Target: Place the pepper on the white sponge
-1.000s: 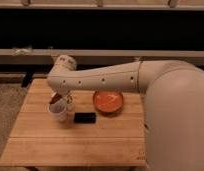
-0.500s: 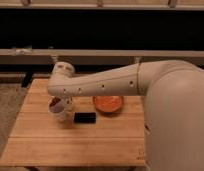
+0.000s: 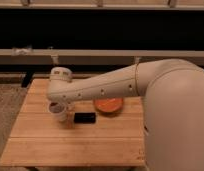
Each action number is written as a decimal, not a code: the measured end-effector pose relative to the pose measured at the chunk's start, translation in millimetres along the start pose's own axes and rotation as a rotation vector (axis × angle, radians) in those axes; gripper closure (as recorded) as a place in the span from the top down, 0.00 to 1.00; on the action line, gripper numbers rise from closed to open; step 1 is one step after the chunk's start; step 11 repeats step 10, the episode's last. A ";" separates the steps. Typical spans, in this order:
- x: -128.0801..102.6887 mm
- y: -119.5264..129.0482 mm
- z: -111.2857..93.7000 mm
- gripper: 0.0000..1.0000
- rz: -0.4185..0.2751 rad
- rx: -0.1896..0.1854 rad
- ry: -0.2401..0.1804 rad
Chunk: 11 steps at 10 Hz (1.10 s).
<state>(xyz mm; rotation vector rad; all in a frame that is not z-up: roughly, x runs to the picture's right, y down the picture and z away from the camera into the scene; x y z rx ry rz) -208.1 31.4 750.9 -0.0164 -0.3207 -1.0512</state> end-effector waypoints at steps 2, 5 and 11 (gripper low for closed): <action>0.1 0.7 -1.0 0.80 -0.001 0.000 0.000; -0.3 0.5 -4.1 0.80 -0.004 0.006 -0.003; -0.4 -0.3 -6.6 0.80 0.001 0.013 -0.017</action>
